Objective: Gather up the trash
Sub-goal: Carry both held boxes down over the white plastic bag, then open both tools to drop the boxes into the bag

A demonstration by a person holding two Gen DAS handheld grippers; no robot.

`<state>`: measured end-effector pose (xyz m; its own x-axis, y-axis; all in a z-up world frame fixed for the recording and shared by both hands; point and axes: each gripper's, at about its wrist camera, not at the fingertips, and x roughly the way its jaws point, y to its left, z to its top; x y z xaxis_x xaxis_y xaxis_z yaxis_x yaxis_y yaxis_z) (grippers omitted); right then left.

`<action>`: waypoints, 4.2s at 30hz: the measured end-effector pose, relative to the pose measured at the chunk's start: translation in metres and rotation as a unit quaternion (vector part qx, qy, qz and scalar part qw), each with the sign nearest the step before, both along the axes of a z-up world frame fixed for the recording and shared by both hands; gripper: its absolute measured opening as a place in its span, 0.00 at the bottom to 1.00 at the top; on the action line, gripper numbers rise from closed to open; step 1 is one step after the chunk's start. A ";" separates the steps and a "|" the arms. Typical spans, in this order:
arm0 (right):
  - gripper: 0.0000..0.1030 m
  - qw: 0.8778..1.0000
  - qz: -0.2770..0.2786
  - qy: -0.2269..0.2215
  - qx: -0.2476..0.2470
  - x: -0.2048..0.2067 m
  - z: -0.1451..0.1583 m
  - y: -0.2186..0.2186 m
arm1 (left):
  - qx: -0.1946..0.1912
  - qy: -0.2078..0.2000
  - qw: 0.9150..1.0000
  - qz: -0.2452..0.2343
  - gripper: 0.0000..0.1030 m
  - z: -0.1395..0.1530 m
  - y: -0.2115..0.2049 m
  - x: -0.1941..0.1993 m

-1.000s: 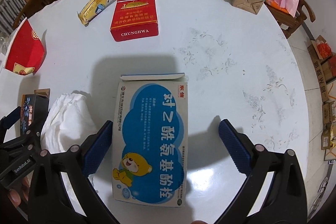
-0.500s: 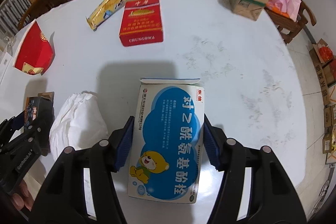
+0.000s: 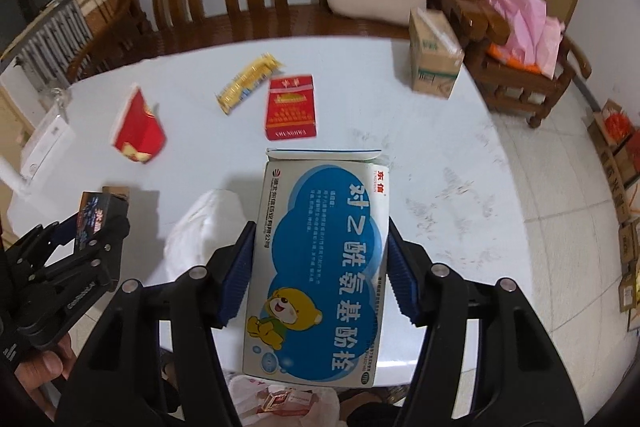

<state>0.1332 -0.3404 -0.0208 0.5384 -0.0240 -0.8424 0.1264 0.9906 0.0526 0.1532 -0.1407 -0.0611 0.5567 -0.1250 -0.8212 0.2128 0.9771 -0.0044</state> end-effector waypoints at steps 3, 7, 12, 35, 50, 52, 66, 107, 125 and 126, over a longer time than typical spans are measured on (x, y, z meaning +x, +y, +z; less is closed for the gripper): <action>0.57 1.000 0.010 -0.023 0.002 -0.018 0.021 0.003 | -0.010 -0.009 1.000 -0.004 0.50 0.013 0.000 -0.013; 0.57 0.999 0.021 -0.048 0.005 -0.037 0.043 0.006 | -0.007 -0.039 0.999 -0.016 0.50 0.039 -0.004 -0.036; 0.57 0.996 0.037 -0.081 0.010 -0.064 0.073 0.011 | -0.010 -0.070 0.997 -0.025 0.50 0.066 -0.004 -0.063; 0.58 0.980 0.099 -0.172 -0.002 -0.211 0.110 0.044 | -0.003 -0.118 0.988 -0.103 0.50 0.064 0.014 -0.212; 0.58 0.992 0.106 -0.057 0.036 -0.247 -0.007 0.065 | 0.038 -0.011 0.985 -0.167 0.50 -0.077 0.002 -0.266; 0.58 0.993 0.103 -0.038 0.038 -0.247 -0.027 0.067 | 0.034 0.010 0.985 -0.167 0.50 -0.097 0.004 -0.264; 0.58 0.990 0.070 0.112 0.052 -0.221 -0.188 0.069 | 0.039 0.144 0.981 -0.126 0.51 -0.243 0.009 -0.251; 0.67 0.949 0.015 0.304 0.079 -0.198 -0.373 0.080 | 0.068 0.255 0.958 -0.112 0.75 -0.374 0.003 -0.247; 0.80 0.954 0.000 0.284 0.096 -0.200 -0.361 0.073 | 0.065 0.238 0.965 -0.094 0.92 -0.362 0.009 -0.244; 0.80 0.954 0.000 0.284 0.097 -0.201 -0.360 0.073 | 0.062 0.236 0.965 -0.093 0.92 -0.360 0.010 -0.243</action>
<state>-0.0673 -0.2672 -0.3813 -0.0053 0.1620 -0.9868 0.1886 0.9692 0.1581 -0.0900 -0.1311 -0.4214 0.0945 -0.0705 -0.9930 0.3877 0.9213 -0.0285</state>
